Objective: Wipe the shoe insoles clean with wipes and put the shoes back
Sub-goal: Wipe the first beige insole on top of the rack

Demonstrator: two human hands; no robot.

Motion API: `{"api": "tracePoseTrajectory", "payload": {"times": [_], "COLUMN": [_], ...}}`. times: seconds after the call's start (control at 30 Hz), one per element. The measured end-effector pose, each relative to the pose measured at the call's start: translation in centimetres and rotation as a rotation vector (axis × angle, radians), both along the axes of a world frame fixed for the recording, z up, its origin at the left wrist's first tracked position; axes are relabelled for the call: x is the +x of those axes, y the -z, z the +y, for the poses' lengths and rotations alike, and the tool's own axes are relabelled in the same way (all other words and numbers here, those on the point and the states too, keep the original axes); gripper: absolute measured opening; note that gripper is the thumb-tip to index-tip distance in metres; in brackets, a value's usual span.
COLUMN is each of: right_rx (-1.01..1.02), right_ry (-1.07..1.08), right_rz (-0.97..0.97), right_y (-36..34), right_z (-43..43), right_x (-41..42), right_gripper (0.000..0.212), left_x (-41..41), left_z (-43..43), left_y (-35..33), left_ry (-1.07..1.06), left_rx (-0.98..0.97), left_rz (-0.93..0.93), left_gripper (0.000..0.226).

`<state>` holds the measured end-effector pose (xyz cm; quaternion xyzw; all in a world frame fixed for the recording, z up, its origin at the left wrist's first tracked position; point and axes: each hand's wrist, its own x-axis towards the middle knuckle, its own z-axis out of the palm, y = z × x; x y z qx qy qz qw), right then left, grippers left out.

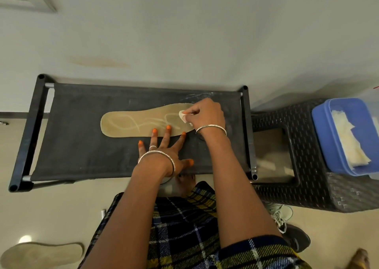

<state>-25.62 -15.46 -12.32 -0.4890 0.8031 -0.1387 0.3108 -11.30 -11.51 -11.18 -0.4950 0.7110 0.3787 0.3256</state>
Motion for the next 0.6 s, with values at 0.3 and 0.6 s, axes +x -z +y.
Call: {"api": "tracePoseTrajectory", "payload": {"times": [0.3,0.6], "right_rx": [-0.113,-0.060], "right_ry": [0.183,0.088], "right_rz": [0.121,0.125], "right_y": [0.4,0.5], "right_z": [0.0,-0.6], "right_x": [-0.3,0.1], "right_gripper": [0.015,0.020], "left_x": [0.1,0.3], "left_z": [-0.1,0.0], "left_y": [0.0,0.0], "left_ry": [0.002,-0.012], "left_rx": [-0.008,-0.010], "left_rz": [0.001,0.013], "left_gripper": [0.083,0.081]}}
